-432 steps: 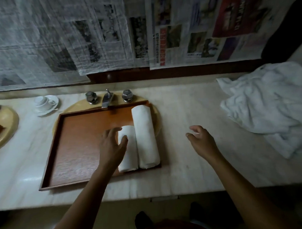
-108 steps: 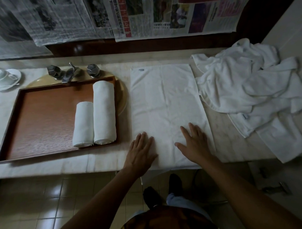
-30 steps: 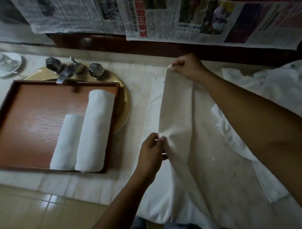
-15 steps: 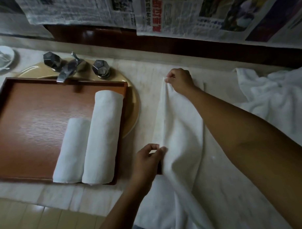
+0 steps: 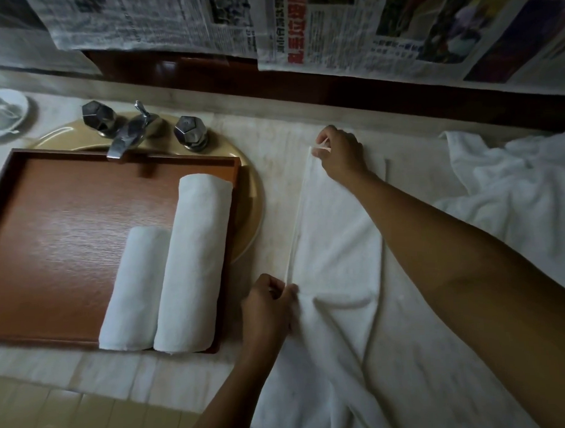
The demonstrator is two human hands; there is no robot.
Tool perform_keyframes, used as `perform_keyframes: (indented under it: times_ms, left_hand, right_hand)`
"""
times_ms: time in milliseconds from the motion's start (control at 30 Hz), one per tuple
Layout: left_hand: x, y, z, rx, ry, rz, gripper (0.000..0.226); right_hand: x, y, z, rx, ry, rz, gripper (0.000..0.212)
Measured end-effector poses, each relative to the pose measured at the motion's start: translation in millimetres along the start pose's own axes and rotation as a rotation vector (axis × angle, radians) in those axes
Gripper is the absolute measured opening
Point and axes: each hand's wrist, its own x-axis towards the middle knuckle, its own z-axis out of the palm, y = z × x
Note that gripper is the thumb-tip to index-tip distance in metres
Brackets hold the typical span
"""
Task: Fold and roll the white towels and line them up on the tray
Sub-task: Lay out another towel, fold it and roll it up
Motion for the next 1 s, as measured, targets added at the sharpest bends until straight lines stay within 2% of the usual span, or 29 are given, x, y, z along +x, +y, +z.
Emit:
perform_keyframes:
  times_ms: [133, 233, 400, 467, 567, 667, 833, 1000]
  left_hand:
    - [0.4, 0.8, 1.1, 0.014, -0.006, -0.002, 0.02]
    - [-0.2, 0.4, 1.3, 0.027, 0.004, -0.006, 0.02]
    - [-0.6, 1.5, 0.3, 0.021, 0.008, 0.001, 0.02]
    - [-1.2, 2.6, -0.6, 0.018, -0.013, -0.003, 0.02]
    - [-1.8, 5.8, -2.7, -0.059, -0.096, -0.083, 0.017]
    - [-6.3, 14.5, -3.7, -0.257, -0.222, -0.192, 0.02]
    - [0.8, 2.4, -5.4, 0.038, -0.1, -0.062, 0.016]
    - [3.4, -2.6, -5.6, 0.091, -0.077, -0.049, 0.019]
  right_hand:
    - [-9.5, 1.9, 12.7, -0.158, 0.139, -0.104, 0.014]
    - [-15.2, -0.1, 13.6, -0.229, 0.164, -0.166, 0.021]
    - [-39.8, -14.4, -8.7, -0.328, 0.025, -0.193, 0.035]
    - [-74.1, -15.1, -9.2, -0.335, -0.128, -0.252, 0.04]
    - [-113.5, -8.4, -3.4, -0.405, -0.324, -0.216, 0.053]
    - [-113.0, -6.4, -3.5, -0.397, -0.34, -0.19, 0.056]
    - [-111.0, -4.8, -3.3, -0.394, -0.358, -0.202, 0.056]
    - [-112.1, -3.0, -0.3, -0.403, -0.336, -0.206, 0.055]
